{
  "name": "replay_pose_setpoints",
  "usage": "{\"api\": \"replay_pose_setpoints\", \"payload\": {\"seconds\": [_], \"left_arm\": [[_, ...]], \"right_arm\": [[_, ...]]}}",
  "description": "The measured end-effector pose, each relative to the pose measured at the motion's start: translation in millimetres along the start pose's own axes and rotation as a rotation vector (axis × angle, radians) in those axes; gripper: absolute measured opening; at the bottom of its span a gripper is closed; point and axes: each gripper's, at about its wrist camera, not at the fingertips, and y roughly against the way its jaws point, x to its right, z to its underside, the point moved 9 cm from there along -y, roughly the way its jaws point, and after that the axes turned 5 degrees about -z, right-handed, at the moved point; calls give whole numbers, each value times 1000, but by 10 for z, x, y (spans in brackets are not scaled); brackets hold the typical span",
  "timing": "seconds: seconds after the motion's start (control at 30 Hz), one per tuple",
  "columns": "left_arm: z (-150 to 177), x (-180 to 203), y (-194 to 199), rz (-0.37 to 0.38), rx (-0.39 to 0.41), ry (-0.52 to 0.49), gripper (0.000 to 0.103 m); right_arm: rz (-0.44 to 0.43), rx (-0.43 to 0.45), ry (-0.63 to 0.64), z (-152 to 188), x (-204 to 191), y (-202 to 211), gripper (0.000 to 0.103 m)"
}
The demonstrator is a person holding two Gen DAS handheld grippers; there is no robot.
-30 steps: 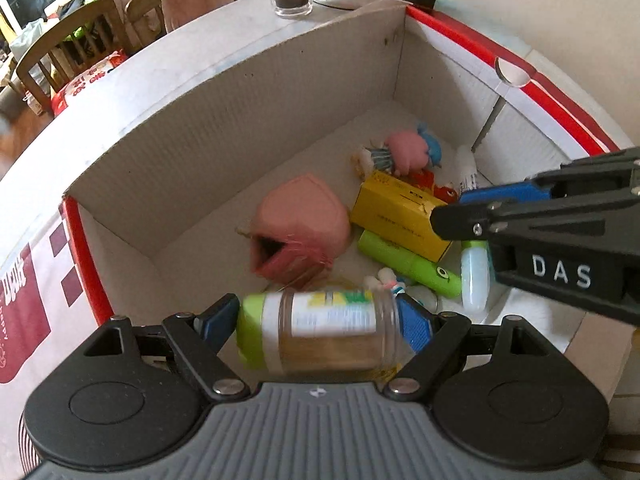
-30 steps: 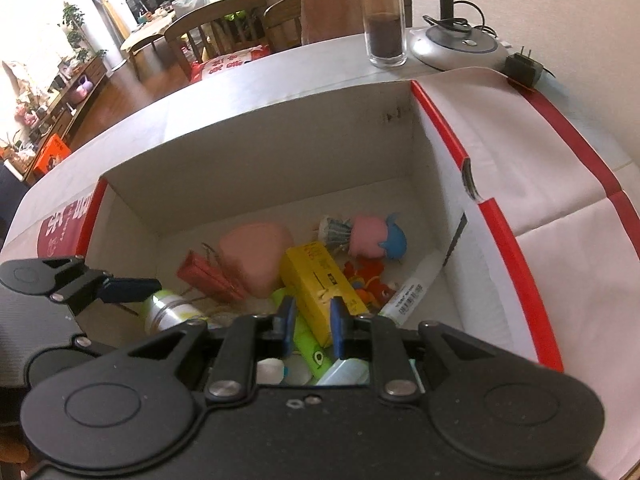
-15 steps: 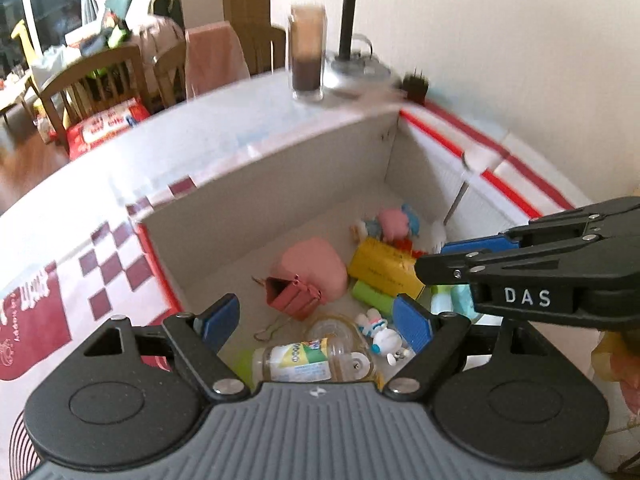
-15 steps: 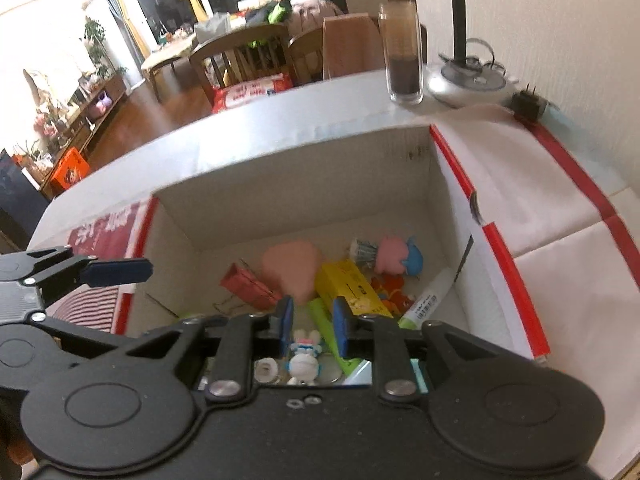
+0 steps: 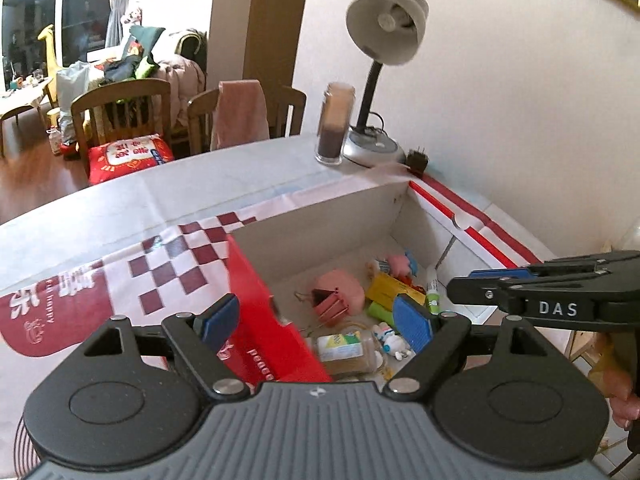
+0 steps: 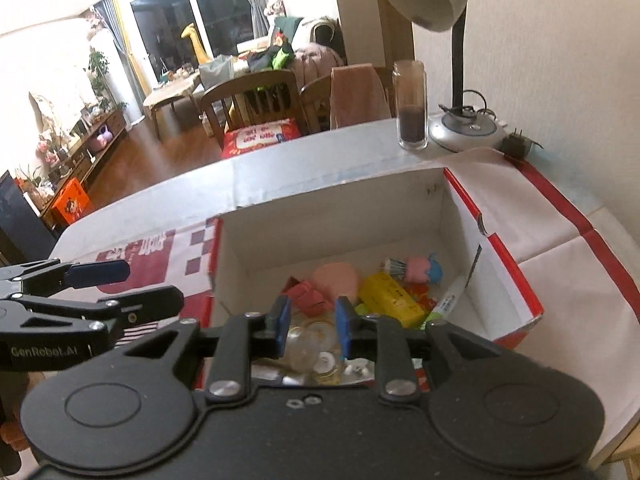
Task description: Organize rigid objects
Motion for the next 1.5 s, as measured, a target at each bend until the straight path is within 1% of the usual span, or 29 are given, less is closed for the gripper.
{"api": "replay_pose_setpoints", "payload": {"seconds": [0.2,0.3,0.37,0.4,0.47,0.5,0.57,0.7,0.77,0.8,0.83,0.87,0.9,1.03,1.17,1.5], "left_arm": [[90,-191,232,9,24,5,84],[133,-276,332,17,32,15,84],[163,-330,402,20,39,20,86],[179,-352,440,23,45,21,88],[206,-388,503,24,53,18,90],[219,-398,533,23,55,16,90],[250,-429,582,16,56,14,90],[312,-467,683,29,57,20,92],[342,-481,724,30,58,21,92],[361,-485,743,29,56,19,92],[377,-490,757,29,56,15,93],[396,-491,774,27,55,11,99],[411,-490,793,27,58,11,102],[465,-497,858,41,63,16,102],[501,-514,918,25,78,11,102],[634,-482,1076,22,98,-20,102]], "right_arm": [[0,39,8,132,-222,124,29],[7,70,31,192,-371,209,34],[1,90,36,222,-451,255,44],[3,101,40,229,-488,279,47],[5,121,45,248,-552,327,60],[4,129,46,256,-582,348,63],[2,144,49,277,-640,395,73],[8,172,70,340,-777,486,85],[10,187,78,365,-830,531,94],[12,195,79,379,-852,551,97],[15,203,78,389,-867,571,102],[18,212,77,404,-884,594,103],[22,221,75,418,-899,614,103],[43,223,84,500,-970,654,103],[51,238,71,553,-1000,710,103],[81,248,47,702,-1040,826,103]]}}
